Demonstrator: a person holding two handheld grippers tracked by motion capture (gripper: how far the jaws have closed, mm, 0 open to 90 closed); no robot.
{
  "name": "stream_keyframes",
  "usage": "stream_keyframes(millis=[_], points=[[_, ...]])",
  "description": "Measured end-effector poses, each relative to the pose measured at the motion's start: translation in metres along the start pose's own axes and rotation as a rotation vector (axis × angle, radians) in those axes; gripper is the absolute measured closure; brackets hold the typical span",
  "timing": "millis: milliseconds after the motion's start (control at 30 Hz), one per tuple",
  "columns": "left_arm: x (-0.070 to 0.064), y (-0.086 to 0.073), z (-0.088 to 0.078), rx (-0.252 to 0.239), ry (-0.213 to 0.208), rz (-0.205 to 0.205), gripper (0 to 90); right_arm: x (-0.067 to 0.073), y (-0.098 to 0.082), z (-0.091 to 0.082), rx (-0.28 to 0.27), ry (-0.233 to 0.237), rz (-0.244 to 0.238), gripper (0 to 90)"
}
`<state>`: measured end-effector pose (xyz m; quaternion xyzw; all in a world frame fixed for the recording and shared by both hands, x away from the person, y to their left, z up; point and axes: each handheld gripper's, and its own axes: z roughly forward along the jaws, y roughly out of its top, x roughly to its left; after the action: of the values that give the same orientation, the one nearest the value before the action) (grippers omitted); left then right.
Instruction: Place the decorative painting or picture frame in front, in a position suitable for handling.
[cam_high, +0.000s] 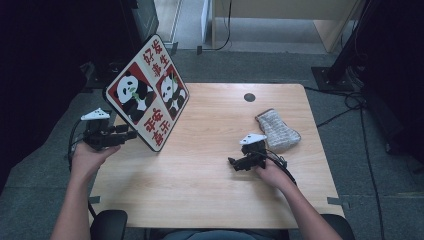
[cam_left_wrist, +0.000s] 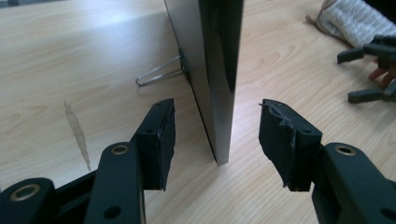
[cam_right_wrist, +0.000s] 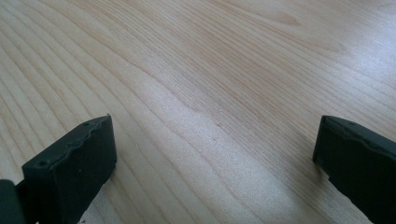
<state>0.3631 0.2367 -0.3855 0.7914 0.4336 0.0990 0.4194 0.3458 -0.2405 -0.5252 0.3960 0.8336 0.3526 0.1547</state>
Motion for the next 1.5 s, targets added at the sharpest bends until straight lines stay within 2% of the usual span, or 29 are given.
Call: stream_keyframes(millis=[133,200,233,333,367,567,667,833,1067,1133,1367,1500], points=[[0.000,0.012,-0.004,-0.001,0.016,0.021,47.1,0.000,0.000,0.000,0.000,0.000,0.000,0.0],[0.001,0.025,-0.010,-0.019,0.014,0.019,47.1,0.000,0.000,0.000,0.000,0.000,-0.001,0.0],[0.001,0.025,-0.010,-0.019,0.014,0.019,47.1,0.000,0.000,0.000,0.000,0.000,0.001,0.0],[0.002,0.040,-0.016,-0.028,0.031,0.023,47.2,0.000,0.000,0.000,0.000,0.001,0.000,0.0],[0.002,0.040,-0.016,-0.028,0.031,0.023,47.2,0.000,0.000,0.000,0.000,0.001,0.000,0.0],[0.007,0.066,-0.021,-0.047,0.024,0.012,47.6,0.000,0.000,0.000,-0.002,0.001,0.000,0.0],[0.008,0.074,-0.021,-0.040,0.034,0.020,47.8,0.000,0.000,0.000,0.000,0.001,0.001,0.0],[0.013,0.093,-0.023,-0.040,0.018,0.006,48.3,0.000,0.000,0.000,0.000,0.001,0.001,0.0],[0.013,0.110,-0.024,-0.032,0.033,0.011,48.5,0.000,0.000,0.000,0.000,0.001,0.005,0.0],[0.014,0.119,-0.024,-0.025,0.043,0.019,48.5,0.000,0.000,0.000,0.002,0.002,0.004,0.0],[0.018,0.136,-0.021,-0.017,0.041,0.014,48.5,0.000,0.000,0.000,0.003,0.001,0.004,0.0],[0.020,0.143,-0.018,0.005,0.053,0.025,48.6,0.000,0.000,0.000,0.002,0.001,0.004,0.0]])
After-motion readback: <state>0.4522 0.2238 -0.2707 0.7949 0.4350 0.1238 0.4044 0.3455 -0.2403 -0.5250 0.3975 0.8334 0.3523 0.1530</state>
